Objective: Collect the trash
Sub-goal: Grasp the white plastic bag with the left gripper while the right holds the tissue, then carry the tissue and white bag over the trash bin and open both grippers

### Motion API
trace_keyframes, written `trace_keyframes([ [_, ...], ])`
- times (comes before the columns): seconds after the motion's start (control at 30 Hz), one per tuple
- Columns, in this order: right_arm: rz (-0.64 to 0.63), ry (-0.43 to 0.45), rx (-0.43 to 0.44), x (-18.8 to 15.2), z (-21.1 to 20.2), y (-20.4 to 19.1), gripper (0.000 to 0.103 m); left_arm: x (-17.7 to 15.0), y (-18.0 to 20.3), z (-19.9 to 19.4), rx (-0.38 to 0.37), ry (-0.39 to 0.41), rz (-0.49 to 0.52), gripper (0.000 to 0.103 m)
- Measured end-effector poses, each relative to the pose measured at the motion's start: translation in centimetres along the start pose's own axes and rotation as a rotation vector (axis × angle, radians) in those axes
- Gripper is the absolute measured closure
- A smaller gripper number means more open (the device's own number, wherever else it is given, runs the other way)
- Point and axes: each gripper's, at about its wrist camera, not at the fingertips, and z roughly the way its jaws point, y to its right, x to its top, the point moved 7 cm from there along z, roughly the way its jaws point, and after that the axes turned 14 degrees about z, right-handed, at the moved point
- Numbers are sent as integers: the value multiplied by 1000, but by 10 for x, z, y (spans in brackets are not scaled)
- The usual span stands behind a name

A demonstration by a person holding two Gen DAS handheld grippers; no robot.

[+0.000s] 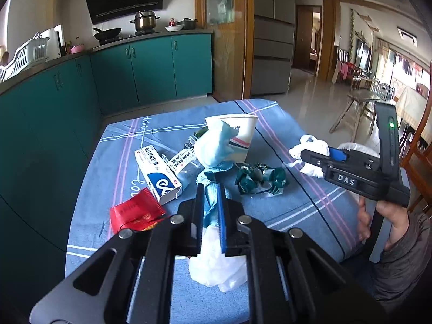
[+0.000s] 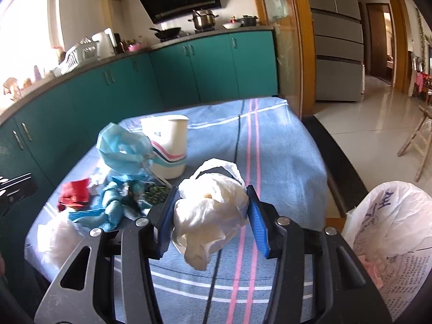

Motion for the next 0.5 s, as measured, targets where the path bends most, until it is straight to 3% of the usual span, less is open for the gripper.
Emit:
trace_keyframes([
  [0.17,10,14,11,2,-8,2,54,-3,-4,4,-18,-17,-35,92],
  [0.43,55,51,9,10,-21,16,54,1,0,-1,2,-13,0,91],
  [0.5,56,54,-12,10,-22,20,54,-7,3,4,-44,-75,22,43],
])
